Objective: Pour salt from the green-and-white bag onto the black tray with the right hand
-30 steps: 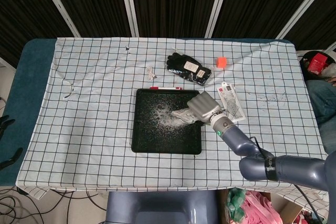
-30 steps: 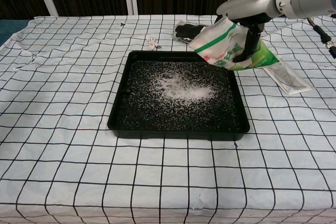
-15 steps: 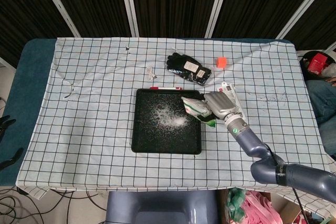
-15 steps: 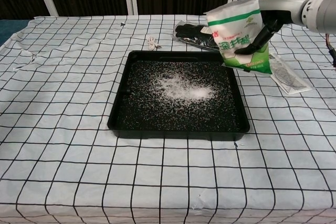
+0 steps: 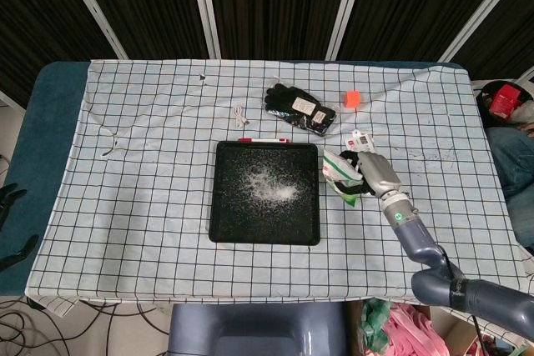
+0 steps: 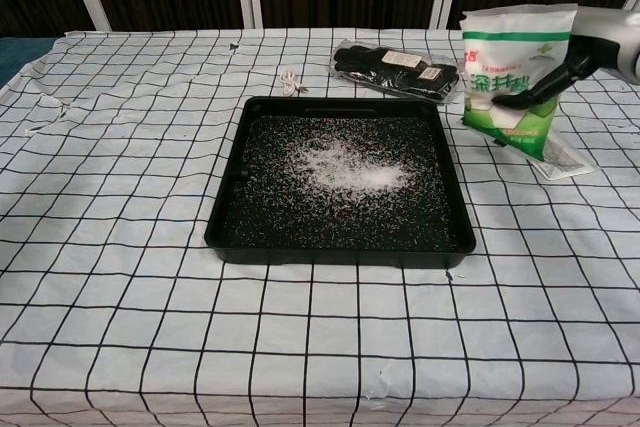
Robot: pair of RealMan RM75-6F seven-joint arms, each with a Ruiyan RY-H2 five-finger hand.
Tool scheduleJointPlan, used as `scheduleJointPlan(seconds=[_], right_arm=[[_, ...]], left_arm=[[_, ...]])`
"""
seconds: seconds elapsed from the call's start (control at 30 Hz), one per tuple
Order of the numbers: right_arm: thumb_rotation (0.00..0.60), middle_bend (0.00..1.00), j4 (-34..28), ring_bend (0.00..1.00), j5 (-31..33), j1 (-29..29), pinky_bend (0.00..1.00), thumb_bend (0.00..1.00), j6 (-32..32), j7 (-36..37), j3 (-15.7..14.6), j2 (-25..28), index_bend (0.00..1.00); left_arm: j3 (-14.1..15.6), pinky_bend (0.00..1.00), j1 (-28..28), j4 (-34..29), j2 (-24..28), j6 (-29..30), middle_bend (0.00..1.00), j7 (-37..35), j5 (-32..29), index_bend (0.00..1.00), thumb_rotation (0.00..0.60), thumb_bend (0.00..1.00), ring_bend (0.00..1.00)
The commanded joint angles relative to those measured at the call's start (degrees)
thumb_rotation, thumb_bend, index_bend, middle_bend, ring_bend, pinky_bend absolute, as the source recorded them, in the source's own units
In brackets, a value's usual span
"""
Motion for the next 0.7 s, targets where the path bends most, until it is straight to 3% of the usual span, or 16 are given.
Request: scheduleJointPlan(seconds=[0.03,0.7], right_arm=[[0.6,0.38,2.6,0.48,-1.5,-1.7,0.51,0.39,1.3,2.1,0.0,-1.8,0.52],[0.6,0.38,19.1,0.48,-11.3,-6.1,0.51,0.39,4.6,6.7,-1.7,-11.0,0.52]], left_arm=[[0.0,0.06,0.0,0.0,0.0,0.0,0.13,0.0,0.0,0.18,0.6,0.26,0.0],[-0.1,0.06,0.2,-0.1,0.1,0.2,0.13,-0.1,-0.1,0.18,0.6,0.26,0.0]])
